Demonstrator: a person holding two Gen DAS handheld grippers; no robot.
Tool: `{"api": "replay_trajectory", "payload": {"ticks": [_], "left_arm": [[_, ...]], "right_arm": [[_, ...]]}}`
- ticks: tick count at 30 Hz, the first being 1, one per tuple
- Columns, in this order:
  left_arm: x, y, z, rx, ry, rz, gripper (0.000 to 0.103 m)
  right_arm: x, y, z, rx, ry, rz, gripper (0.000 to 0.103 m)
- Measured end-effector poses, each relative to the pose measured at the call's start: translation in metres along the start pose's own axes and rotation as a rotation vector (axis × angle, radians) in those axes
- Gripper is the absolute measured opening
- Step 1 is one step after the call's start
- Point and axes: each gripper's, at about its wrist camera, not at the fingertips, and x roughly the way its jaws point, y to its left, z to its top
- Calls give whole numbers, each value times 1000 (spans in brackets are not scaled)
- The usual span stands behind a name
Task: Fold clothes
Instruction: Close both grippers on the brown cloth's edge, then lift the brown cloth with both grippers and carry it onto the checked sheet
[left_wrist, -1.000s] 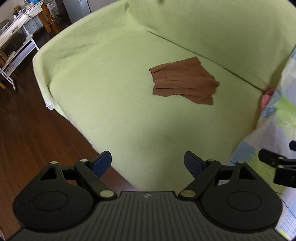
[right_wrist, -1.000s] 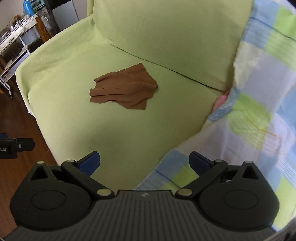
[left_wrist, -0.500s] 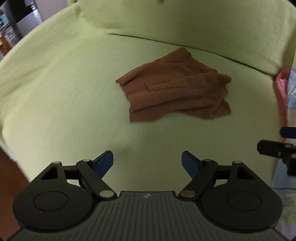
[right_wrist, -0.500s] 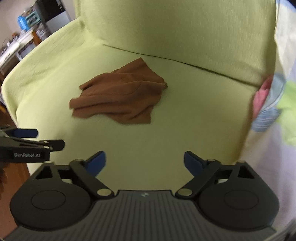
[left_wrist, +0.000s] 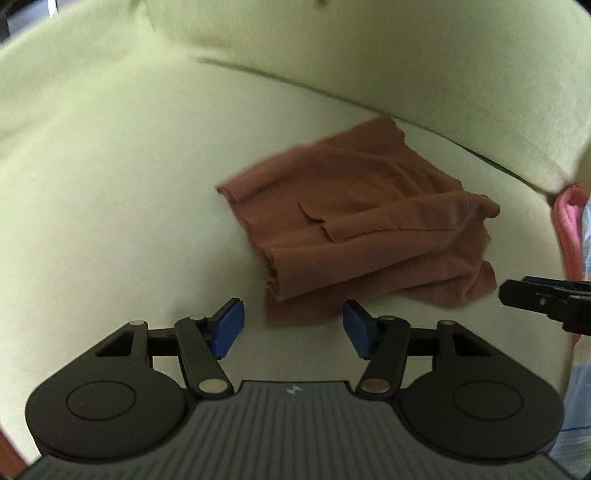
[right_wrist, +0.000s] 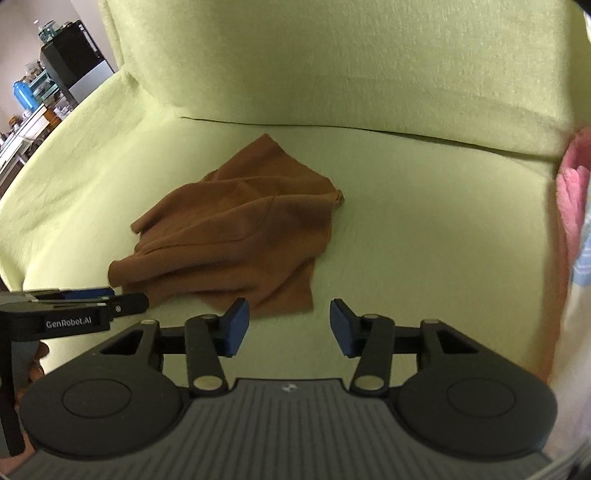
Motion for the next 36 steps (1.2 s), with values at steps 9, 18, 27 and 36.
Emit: {"api": "replay_trajectory", "payload": {"ticks": [9, 18, 27, 36], "left_arm": [[-5, -3, 1, -16, -1, -103, 11], [-22, 6, 5, -116, 89, -192, 11], [-55, 8, -49, -286, 397, -284, 54], [-98, 6, -84, -357, 285, -151, 53]], "right_arm": [[14, -6, -2, 50, -9, -3, 45], [28, 12, 4, -20, -30, -6, 3], [-54, -34, -19, 21, 164, -24, 7], [-61, -58, -56, 146, 189, 57, 27]]}}
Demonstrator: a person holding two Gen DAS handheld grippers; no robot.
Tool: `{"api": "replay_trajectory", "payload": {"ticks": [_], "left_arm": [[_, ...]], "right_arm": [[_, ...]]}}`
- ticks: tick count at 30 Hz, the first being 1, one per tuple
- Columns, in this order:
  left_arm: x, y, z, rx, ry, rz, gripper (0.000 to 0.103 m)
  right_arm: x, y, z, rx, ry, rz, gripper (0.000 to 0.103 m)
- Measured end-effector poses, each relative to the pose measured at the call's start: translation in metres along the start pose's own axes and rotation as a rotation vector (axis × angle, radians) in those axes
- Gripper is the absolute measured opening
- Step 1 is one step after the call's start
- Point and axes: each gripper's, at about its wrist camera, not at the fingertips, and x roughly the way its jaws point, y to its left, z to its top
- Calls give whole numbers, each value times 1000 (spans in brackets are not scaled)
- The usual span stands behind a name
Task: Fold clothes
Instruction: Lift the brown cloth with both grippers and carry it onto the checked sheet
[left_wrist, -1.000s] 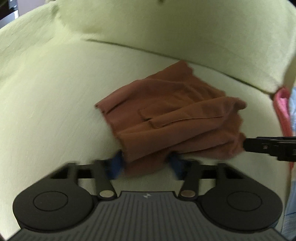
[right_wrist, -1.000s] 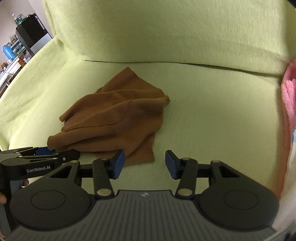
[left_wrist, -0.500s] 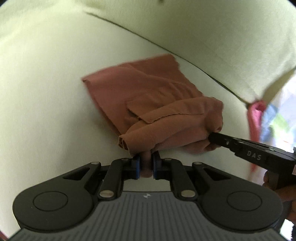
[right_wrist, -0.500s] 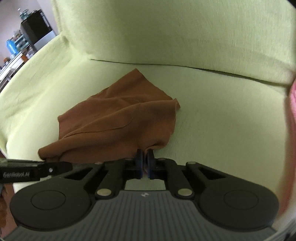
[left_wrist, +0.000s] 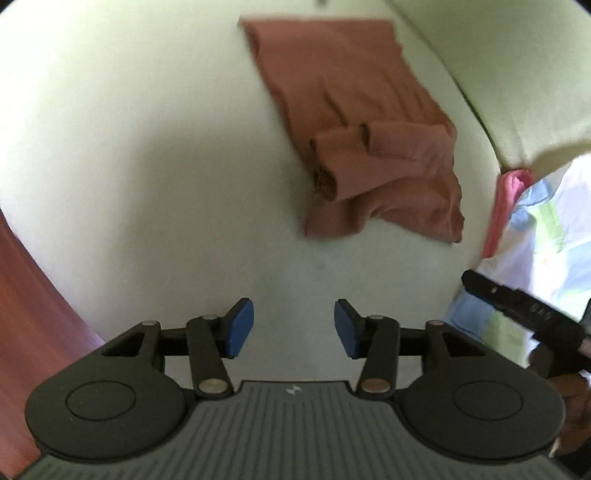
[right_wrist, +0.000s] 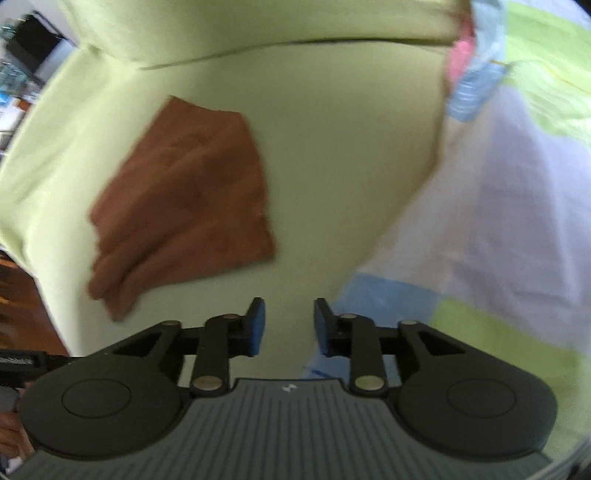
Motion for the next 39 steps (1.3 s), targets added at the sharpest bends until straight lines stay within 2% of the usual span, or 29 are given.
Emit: {"api": "replay_trajectory", "payload": {"ticks": [4, 6, 8, 11, 12, 15, 16, 18, 20, 21, 22, 23, 24, 25, 26, 27, 28, 30, 33, 35, 37, 39], "left_arm": [[-10, -10, 35, 156, -110, 75, 53], [-13, -7, 63, 219, -151, 99, 53], [-14, -5, 95, 280, -176, 119, 53], [-1, -5, 140, 406, -143, 126, 54], [11, -5, 160, 470, -117, 136, 54], [40, -2, 192, 557, -25, 128, 54], [51, -1, 199, 576, 18, 115, 60], [59, -9, 196, 671, 51, 102, 78], [65, -19, 190, 761, 69, 106, 75], [65, -22, 186, 805, 74, 97, 60], [62, -22, 189, 791, 98, 58, 9], [59, -20, 193, 765, 127, 14, 4], [57, -16, 199, 705, 190, -67, 1], [56, -16, 198, 715, 204, -81, 1], [56, -17, 194, 741, 206, -80, 1], [58, -19, 188, 799, 204, -39, 1], [60, -21, 188, 809, 202, -29, 1], [62, -22, 194, 780, 204, -28, 1], [61, -16, 201, 740, 214, -32, 2], [63, -17, 200, 755, 213, -19, 2], [56, -27, 190, 824, 198, -1, 2], [37, -34, 173, 850, 188, -18, 2]], "right_arm": [[12, 13, -4, 123, -17, 125, 28], [17, 25, -10, 205, -15, 173, 42], [20, 39, -17, 238, -3, 195, 46], [22, 55, -22, 227, 7, 209, 48], [23, 59, -24, 228, 9, 209, 49], [28, 66, -29, 261, -2, 199, 56], [30, 67, -31, 294, -16, 186, 58], [34, 66, -36, 380, -56, 157, 62], [38, 66, -43, 467, -93, 149, 65], [40, 66, -47, 502, -108, 148, 65], [42, 67, -50, 524, -121, 146, 65], [44, 69, -52, 542, -139, 141, 65], [46, 72, -54, 553, -161, 130, 65], [47, 74, -55, 560, -184, 117, 65], [48, 76, -56, 567, -207, 104, 63], [49, 78, -57, 593, -238, 89, 61], [51, 79, -59, 630, -273, 73, 56], [53, 75, -63, 725, -328, 46, 30], [65, 65, -66, 864, -387, 26, 0], [73, 63, -61, 876, -402, 42, 0], [72, 66, -51, 815, -409, 66, 0], [57, 68, -47, 741, -429, 75, 0]]}}
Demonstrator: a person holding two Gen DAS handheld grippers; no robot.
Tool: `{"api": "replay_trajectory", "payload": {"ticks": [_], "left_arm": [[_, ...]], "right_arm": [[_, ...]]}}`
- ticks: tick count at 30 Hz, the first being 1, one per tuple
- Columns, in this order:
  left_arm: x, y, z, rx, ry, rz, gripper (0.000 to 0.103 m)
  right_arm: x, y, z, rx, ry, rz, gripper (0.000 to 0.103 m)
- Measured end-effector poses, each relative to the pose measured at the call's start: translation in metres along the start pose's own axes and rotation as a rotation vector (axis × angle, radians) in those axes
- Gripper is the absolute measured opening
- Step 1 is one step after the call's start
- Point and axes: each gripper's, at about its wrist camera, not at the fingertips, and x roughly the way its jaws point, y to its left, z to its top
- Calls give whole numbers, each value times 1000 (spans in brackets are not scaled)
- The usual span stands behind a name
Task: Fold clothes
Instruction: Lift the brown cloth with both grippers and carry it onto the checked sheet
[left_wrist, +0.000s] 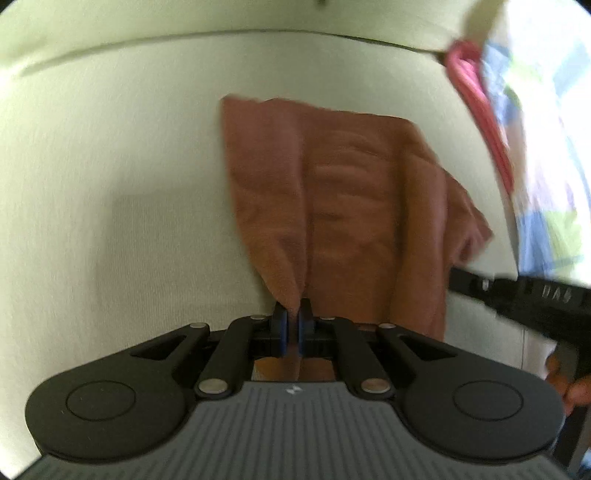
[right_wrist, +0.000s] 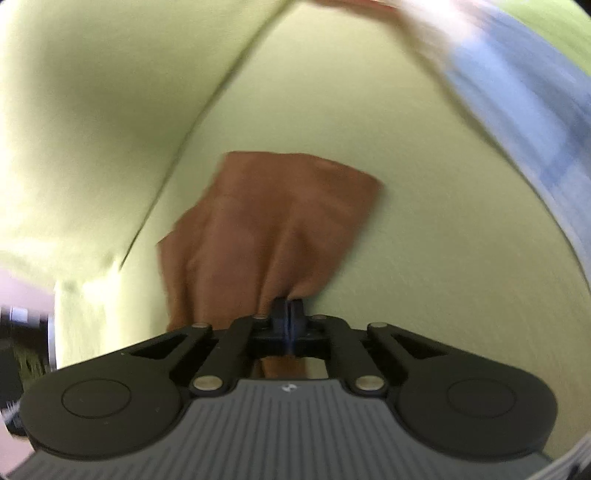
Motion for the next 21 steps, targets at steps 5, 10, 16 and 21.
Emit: {"api": "replay_trajectory", "payload": {"ticks": [5, 10, 16, 21], "left_arm": [[-46, -62, 1, 32, -76, -51, 2], [-88, -157, 33, 38, -214, -147, 2], [-90, -310, 84, 79, -326, -249, 2], [-53, -442, 96, 64, -359, -324, 2]], "right_arm": [[-81, -12, 35, -50, -60, 11, 0], [-191, -41, 98, -97, -176, 32, 0], [-330, -95, 204, -187, -322, 19, 0], [-435, -169, 291, -258, -373, -54, 0]]}}
